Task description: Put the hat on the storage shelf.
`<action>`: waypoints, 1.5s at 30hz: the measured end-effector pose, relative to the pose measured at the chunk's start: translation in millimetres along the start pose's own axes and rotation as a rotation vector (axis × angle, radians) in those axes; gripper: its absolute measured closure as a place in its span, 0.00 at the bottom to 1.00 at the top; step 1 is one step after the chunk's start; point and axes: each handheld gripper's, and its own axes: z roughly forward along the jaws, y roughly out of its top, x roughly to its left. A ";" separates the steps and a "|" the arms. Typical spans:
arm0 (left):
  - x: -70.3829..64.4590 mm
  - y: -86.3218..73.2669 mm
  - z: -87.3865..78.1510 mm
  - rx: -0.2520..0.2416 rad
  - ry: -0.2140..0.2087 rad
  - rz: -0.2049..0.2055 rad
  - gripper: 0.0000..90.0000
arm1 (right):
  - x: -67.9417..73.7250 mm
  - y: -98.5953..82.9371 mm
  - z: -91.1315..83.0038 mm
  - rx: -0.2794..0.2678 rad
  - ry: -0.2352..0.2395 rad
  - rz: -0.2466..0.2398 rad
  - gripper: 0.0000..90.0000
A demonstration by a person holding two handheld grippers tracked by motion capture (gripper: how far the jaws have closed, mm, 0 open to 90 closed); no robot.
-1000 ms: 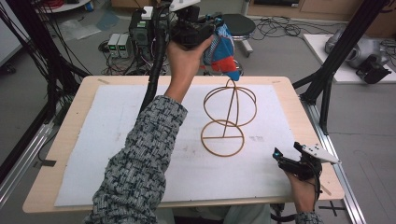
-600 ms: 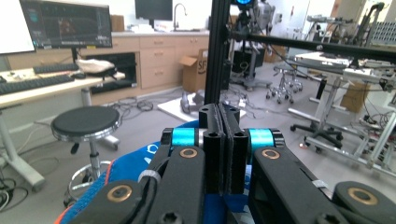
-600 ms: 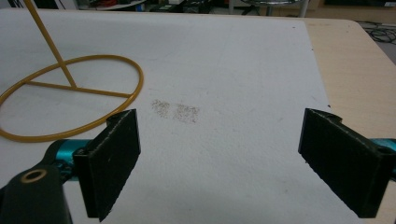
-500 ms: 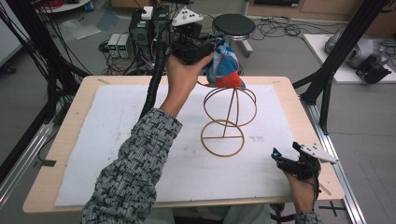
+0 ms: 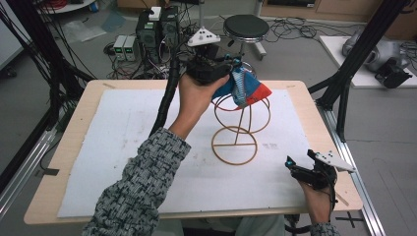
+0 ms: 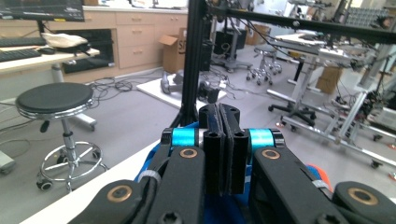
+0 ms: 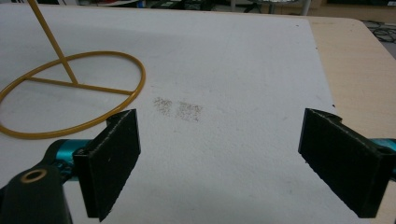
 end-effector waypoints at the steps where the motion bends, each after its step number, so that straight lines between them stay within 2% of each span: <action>1: -2.1 -2.5 0.3 0.002 -0.009 0.000 0.98 | 0.1 -0.1 -0.1 0.002 0.000 0.002 0.13; 12: -20.7 -22.9 3.8 0.030 -0.048 0.001 0.98 | 0.0 -0.1 0.3 0.005 0.003 0.002 0.13; 29: -34.5 -48.2 -3.0 0.028 -0.088 -0.006 0.98 | -0.4 -0.3 0.6 0.008 0.005 -0.004 0.13; 39: -47.0 -60.6 0.2 0.024 -0.107 0.012 0.98 | 0.5 -0.3 0.9 0.009 0.007 -0.005 0.13; 42: -51.7 -63.9 3.7 0.026 -0.115 0.045 0.98 | 0.2 -0.4 1.2 0.011 0.008 -0.004 0.13; 45: -54.9 -67.2 7.9 0.021 -0.124 0.052 0.97 | 0.5 -0.3 1.2 0.013 0.010 -0.004 0.13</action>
